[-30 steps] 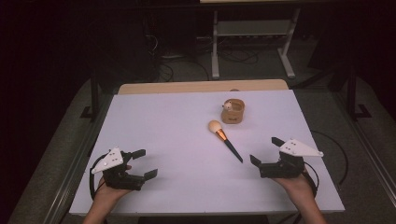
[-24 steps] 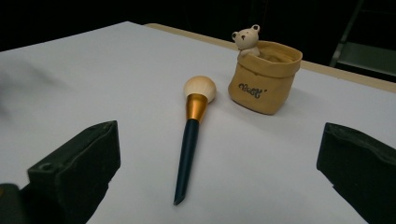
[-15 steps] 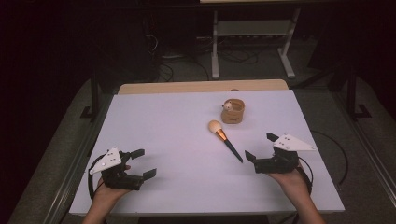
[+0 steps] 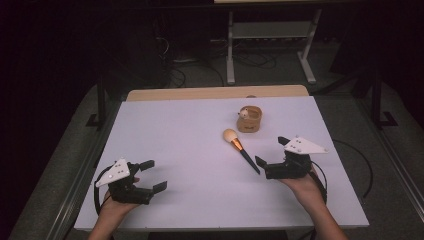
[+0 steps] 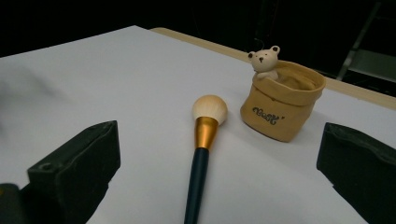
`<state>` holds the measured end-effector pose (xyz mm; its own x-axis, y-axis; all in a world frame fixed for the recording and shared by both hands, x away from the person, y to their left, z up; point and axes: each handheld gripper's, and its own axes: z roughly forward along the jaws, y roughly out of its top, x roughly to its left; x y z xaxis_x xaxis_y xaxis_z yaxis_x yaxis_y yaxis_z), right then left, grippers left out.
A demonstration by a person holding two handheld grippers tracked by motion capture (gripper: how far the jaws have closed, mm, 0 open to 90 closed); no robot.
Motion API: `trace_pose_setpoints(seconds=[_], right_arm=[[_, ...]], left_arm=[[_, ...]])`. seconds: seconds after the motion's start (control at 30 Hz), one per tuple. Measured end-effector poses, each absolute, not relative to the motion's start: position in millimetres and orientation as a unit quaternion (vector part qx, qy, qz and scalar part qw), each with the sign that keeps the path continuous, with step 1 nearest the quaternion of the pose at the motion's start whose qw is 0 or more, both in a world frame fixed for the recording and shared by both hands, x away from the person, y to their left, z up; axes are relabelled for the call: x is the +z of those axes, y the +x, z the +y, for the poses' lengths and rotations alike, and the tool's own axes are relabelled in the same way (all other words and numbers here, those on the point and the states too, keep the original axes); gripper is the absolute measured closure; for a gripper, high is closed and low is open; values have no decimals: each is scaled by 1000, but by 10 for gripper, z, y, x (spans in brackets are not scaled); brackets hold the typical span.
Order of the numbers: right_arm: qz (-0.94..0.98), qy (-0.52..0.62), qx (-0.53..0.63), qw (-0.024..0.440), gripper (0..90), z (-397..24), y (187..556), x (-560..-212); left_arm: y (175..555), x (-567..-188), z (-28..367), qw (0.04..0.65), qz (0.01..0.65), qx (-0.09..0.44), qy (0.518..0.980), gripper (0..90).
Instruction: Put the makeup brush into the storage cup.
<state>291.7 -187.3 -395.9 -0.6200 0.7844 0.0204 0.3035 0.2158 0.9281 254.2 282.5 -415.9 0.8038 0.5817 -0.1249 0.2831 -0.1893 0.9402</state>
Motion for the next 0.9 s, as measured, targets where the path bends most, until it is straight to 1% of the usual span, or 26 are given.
trace_pose_setpoints(seconds=[0.9], right_arm=[[740, 369, 512, 235, 0, -1771, 3252, -3859]], left_arm=[[2535, -4150, 2837, 568, 284, 132, 761, 108]])
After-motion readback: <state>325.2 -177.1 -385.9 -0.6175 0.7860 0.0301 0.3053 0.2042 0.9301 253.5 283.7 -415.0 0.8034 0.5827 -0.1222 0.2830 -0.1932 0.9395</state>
